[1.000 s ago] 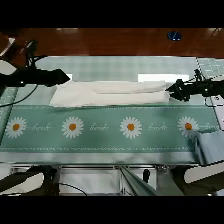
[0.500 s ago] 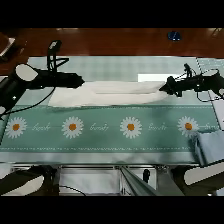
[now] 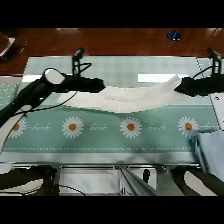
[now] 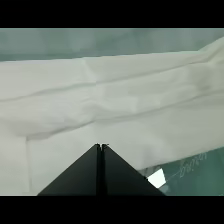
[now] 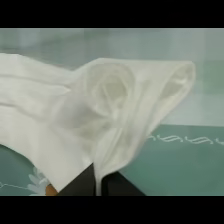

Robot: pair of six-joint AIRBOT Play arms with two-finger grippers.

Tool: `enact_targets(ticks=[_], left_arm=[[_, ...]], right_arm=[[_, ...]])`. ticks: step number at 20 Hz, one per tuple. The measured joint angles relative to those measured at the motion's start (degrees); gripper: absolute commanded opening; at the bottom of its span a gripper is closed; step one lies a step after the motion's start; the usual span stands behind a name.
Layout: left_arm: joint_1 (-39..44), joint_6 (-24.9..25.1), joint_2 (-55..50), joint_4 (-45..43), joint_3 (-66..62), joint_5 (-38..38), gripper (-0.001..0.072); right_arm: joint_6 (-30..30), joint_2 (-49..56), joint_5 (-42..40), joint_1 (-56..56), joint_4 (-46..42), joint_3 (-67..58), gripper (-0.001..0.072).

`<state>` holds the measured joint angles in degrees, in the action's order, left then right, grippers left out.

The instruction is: Fold the shirts.

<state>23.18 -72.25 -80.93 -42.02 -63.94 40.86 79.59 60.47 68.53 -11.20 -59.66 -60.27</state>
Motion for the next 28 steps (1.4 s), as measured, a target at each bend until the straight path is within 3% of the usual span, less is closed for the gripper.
enact_targets(ticks=[6,12,15,18,22,25,28], left_arm=[[12.2,-6.3,-13.7,0.9,-11.6,1.9,0.002],[22.3,-10.7,-25.6,1.1,-24.4,7.0,0.0021],[23.1,-11.5,-27.7,1.1,-28.5,9.9,0.0021],[18.4,-15.3,-26.4,-3.4,-30.9,14.3,0.0023],[6.3,-19.1,-18.4,-17.2,-31.1,22.7,0.0026],[-3.8,-20.5,-6.4,-24.8,-26.6,25.5,0.0048],[-11.8,-20.8,10.5,-29.4,-15.9,23.3,0.0047]], right_arm=[[1.1,-17.2,2.8,0.3,3.4,4.8,0.0018],[1.2,-21.6,3.6,0.3,6.4,5.6,0.0018],[1.2,-22.1,3.3,0.3,6.9,5.6,0.0018],[2.0,-22.2,3.2,0.3,7.2,5.6,0.0018],[2.6,-20.9,1.1,3.5,8.6,5.6,0.0018],[3.3,-15.8,-4.8,12.3,9.3,4.9,0.0018],[4.0,-5.7,-12.5,22.5,9.7,0.1,0.0018]])
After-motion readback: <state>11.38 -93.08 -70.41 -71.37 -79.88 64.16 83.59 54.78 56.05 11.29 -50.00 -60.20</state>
